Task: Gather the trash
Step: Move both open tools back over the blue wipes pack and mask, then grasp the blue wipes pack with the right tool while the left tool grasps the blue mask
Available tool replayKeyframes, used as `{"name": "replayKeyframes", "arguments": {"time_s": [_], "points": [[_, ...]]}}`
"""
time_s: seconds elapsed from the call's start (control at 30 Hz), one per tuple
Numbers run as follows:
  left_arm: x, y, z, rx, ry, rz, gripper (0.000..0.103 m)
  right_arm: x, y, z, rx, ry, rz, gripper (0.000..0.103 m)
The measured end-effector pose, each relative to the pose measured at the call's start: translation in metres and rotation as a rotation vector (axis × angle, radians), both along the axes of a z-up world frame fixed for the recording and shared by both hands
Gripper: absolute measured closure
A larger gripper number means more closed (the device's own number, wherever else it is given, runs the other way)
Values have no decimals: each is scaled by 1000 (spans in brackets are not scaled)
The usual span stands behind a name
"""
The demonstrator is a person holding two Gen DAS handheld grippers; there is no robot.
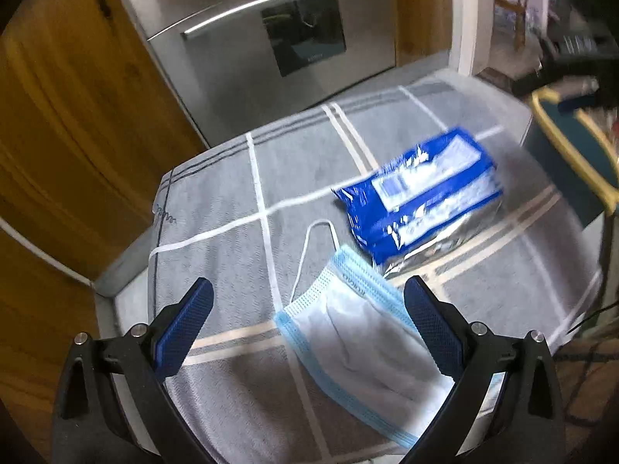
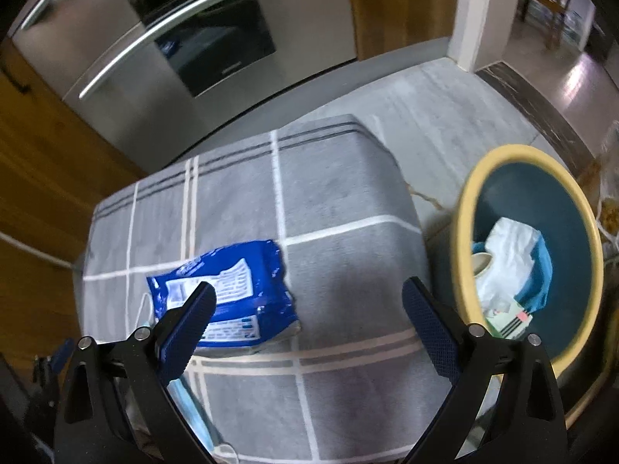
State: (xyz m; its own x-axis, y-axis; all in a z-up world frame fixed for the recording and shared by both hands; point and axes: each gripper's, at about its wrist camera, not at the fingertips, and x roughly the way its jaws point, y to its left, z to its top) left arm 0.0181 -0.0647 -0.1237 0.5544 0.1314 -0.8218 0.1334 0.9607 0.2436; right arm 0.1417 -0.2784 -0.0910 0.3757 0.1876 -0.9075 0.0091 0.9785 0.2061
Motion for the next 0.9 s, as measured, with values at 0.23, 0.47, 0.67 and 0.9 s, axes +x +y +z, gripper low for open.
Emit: {"name": "replayKeyframes", "arguments": {"time_s": [0.23,0.47,0.67,0.9], "points": [[3,-16,-40,-32,75,18,6,7,24,-27,-1,76,12,7],[7,-13,-62,-67,127,52,8,15,40,-45,-25,91,39,9],[8,-2,-59,-177,141,52,43,16,54,-66,-42,160,91,17],[14,12,-54,-215,160,62,85,13,64,-84,8,241,142,45]]}}
